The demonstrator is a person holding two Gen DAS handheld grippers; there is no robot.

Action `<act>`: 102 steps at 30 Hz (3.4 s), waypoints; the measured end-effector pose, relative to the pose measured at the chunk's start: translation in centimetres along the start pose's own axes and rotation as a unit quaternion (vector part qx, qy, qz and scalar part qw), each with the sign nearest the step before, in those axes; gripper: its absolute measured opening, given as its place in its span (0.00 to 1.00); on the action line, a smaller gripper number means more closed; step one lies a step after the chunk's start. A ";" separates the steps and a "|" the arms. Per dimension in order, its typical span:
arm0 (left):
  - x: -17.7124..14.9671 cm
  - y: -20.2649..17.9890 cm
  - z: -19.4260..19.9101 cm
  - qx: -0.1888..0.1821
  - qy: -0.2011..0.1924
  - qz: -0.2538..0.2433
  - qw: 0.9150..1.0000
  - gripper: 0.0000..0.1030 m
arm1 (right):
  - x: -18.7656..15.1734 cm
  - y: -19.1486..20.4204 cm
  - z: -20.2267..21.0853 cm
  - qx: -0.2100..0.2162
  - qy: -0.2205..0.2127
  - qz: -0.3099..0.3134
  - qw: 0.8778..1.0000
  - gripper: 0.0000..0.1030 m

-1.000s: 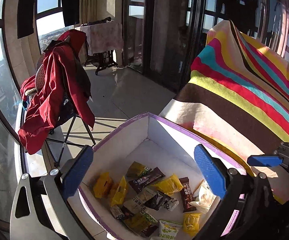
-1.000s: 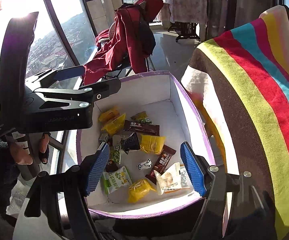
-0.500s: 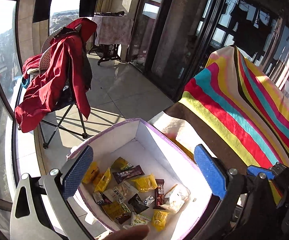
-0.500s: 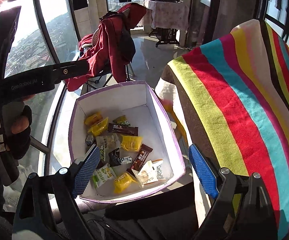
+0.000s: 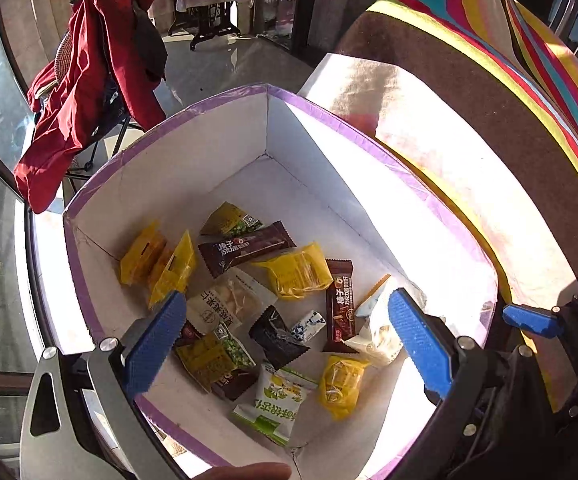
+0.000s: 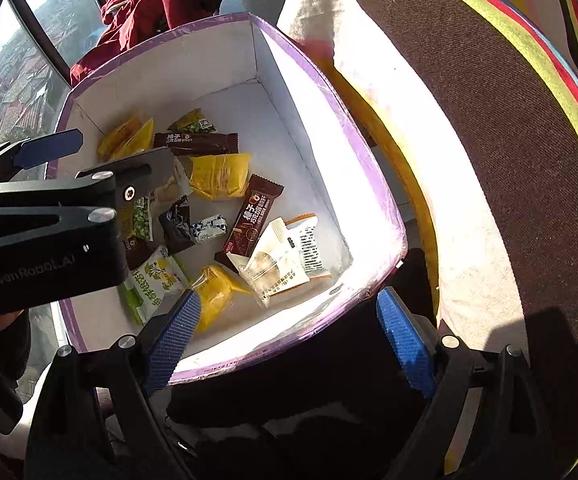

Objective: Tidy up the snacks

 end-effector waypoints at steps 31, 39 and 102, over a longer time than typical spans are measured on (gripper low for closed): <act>-0.2 -1.1 -0.4 -0.002 0.007 -0.008 1.000 0.98 | 0.1 -0.6 0.3 0.009 -0.006 -0.023 1.000 0.84; -0.3 -1.2 -0.4 -0.003 0.008 -0.007 1.000 0.98 | -0.1 -0.4 0.1 0.010 -0.003 -0.021 1.000 0.84; -0.5 0.1 -1.8 -0.005 0.021 0.038 0.999 0.98 | -0.8 -0.4 -0.3 0.019 0.008 -0.012 1.000 0.84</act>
Point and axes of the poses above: each gripper's, at about its wrist camera, not at the fingertips, and z roughly against the way its jaws point, y to its left, x to its top, the point moved 4 cm from there along -z, roughly the way its jaws point, and after that the axes turned 1 degree about x, right-handed, at the moved point
